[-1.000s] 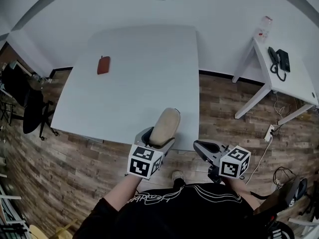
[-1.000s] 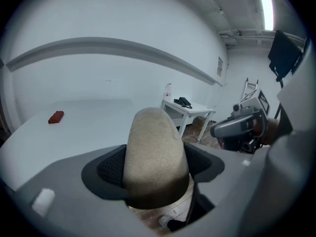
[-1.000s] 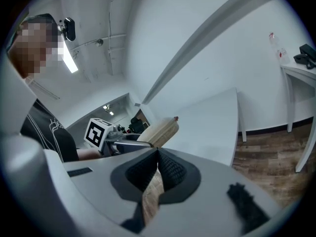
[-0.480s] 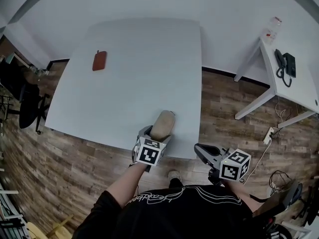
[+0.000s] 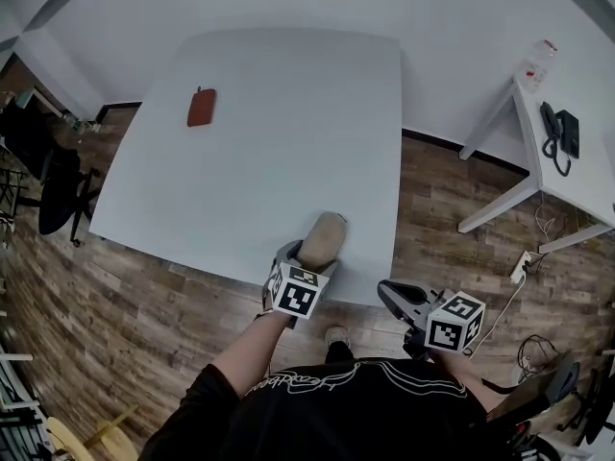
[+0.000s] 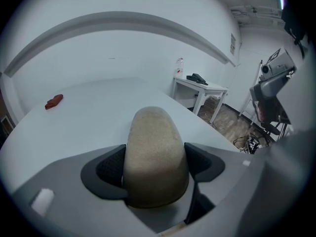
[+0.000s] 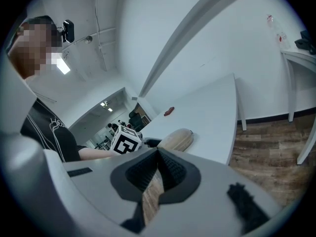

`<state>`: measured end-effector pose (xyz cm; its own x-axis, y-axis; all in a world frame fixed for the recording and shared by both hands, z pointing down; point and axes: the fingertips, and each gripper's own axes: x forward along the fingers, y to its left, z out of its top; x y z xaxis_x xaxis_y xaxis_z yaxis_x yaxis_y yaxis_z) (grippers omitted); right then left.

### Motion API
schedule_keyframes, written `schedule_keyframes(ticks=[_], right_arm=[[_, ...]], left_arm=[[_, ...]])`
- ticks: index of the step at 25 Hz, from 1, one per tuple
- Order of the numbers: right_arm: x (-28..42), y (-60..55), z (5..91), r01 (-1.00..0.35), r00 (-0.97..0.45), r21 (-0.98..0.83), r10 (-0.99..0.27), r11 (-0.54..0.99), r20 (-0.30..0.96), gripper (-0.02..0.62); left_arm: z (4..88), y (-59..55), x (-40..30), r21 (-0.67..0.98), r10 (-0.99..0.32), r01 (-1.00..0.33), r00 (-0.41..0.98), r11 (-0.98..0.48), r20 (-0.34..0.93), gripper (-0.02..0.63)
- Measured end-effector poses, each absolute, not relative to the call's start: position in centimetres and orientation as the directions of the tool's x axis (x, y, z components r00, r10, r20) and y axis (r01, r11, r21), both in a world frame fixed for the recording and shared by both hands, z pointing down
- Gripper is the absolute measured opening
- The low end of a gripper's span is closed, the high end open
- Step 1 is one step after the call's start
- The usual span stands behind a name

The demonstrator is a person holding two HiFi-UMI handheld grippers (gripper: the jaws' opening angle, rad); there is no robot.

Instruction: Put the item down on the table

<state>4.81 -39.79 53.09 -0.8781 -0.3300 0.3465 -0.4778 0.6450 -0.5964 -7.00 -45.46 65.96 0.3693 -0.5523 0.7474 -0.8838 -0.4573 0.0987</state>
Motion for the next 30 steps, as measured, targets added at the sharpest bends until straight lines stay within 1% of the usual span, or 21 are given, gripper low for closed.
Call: schedule_keyframes(ticks=[4, 8, 12, 16, 20, 21, 23, 24, 28, 30], right_arm=[[4.3, -38.6, 53.0, -0.479, -0.877, -0.596, -0.334, 0.644, 0.345, 0.008], [4.1, -37.1, 52.7, -0.482, -0.876, -0.601, -0.349, 0.637, 0.333, 0.008], [3.4, -34.4, 52.1, -0.478, -0.878, -0.596, -0.358, 0.645, 0.316, 0.008], [2.0, -30.8, 50.4, -0.455, -0.89, -0.576, -0.359, 0.679, 0.28, 0.008], [0.3, -25.2, 48.1, -0.427, -0.904, -0.55, -0.353, 0.718, 0.241, 0.008], [0.0, -23.6, 47.5, -0.421, -0.907, -0.543, -0.352, 0.727, 0.233, 0.008], [-0.7, -20.6, 46.4, -0.414, -0.91, -0.522, -0.351, 0.746, 0.22, 0.008], [-0.9, -19.2, 45.9, -0.412, -0.911, -0.509, -0.352, 0.755, 0.216, 0.008], [-1.4, -14.3, 43.9, -0.408, -0.913, -0.465, -0.355, 0.786, 0.2, 0.008], [-1.5, -12.5, 43.1, -0.408, -0.913, -0.448, -0.359, 0.795, 0.194, 0.008]], left_arm=[[65.2, -45.1, -7.5, 0.095, -0.607, -0.883, 0.391, -0.46, 0.692, 0.379], [62.8, -44.6, -7.6, 0.14, -0.639, -0.872, 0.444, -0.468, 0.628, 0.422], [59.7, -41.8, -7.8, 0.188, -0.649, -0.862, 0.482, -0.47, 0.589, 0.418], [54.9, -36.6, -7.9, 0.282, -0.645, -0.826, 0.559, -0.487, 0.521, 0.395], [49.7, -28.9, -7.9, 0.328, -0.622, -0.771, 0.635, -0.546, 0.458, 0.26], [48.4, -26.9, -8.0, 0.331, -0.617, -0.758, 0.651, -0.563, 0.441, 0.239], [46.3, -23.0, -8.0, 0.33, -0.606, -0.732, 0.68, -0.596, 0.412, 0.23], [45.3, -21.1, -8.1, 0.328, -0.6, -0.72, 0.693, -0.612, 0.4, 0.207], [41.7, -15.3, -8.3, 0.31, -0.614, -0.702, 0.712, -0.641, 0.341, 0.053], [40.5, -13.3, -8.5, 0.281, -0.63, -0.708, 0.706, -0.648, 0.324, 0.038]])
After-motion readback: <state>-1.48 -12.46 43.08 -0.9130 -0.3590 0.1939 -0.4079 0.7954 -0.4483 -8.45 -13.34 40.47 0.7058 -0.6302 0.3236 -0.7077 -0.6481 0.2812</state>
